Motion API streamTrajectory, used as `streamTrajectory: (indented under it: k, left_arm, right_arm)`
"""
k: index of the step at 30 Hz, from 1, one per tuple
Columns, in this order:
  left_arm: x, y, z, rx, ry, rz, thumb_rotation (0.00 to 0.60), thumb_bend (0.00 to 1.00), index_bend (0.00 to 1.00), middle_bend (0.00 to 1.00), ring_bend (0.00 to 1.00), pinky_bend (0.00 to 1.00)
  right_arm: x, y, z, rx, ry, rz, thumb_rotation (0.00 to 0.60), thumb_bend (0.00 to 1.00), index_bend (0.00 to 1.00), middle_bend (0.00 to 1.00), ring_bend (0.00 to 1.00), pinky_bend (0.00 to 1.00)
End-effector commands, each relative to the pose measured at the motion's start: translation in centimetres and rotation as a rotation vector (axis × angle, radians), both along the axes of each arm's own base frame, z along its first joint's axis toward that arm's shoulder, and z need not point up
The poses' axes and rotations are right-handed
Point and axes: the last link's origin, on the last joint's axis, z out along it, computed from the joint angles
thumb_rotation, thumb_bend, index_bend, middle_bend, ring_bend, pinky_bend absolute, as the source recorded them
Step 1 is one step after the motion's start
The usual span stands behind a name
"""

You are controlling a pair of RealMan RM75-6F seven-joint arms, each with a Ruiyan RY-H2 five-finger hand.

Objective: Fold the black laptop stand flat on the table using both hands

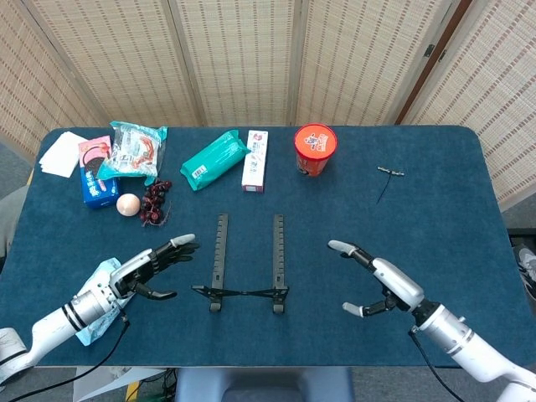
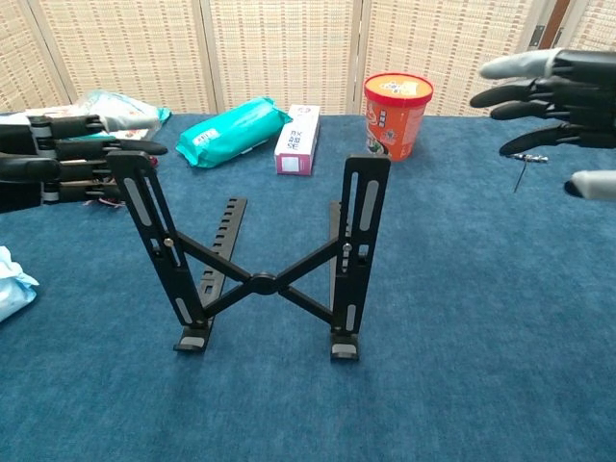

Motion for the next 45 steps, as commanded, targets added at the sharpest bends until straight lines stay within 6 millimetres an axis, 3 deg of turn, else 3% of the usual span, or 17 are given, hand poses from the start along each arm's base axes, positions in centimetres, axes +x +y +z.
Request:
streamTrajectory:
  k: [1,14,29,37,45]
  left_arm:
    - [-0.9,-0.8,1.6,0.057,0.015,0.032,0.600,0.18,0.04,0.11,0.07,0.08]
    - [-2.1,-2.8,4.2,0.167,0.053,0.070,0.600,0.18,0.04,0.11,0.07,0.07]
    - [-2.1,-3.4,5.0,0.259,0.129,0.057,0.600,0.18,0.04,0.11,0.07,0.07]
    - [-2.4,-3.0,5.2,0.310,0.205,0.040,0.600,0.18,0.04,0.11,0.07,0.07]
    - [-2.8,-0.9,4.8,0.441,0.471,-0.060,0.600,0.18,0.04,0.11,0.07,0.07]
  right_arm:
    - [1.8,-1.0,-1.7,0.020,0.025,0.029,0.600,0.09,0.00,0.09,0.00,0.15]
    - [7.4,-3.4,-7.1,0.108,0.092,0.090,0.600,0.07,0.00,0.08,0.00,0.15]
    - [9.9,-7.0,-10.6,0.003,0.114,-0.004,0.600,0.14,0.00,0.08,0.00,0.15]
    - [8.8,-8.6,-10.6,-0.112,0.133,-0.134,0.600,0.14,0.00,0.07,0.00,0.02]
    - [8.0,-7.5,-7.0,-0.285,0.135,-0.069,0.600,0.15,0.00,0.04,0.00,0.00]
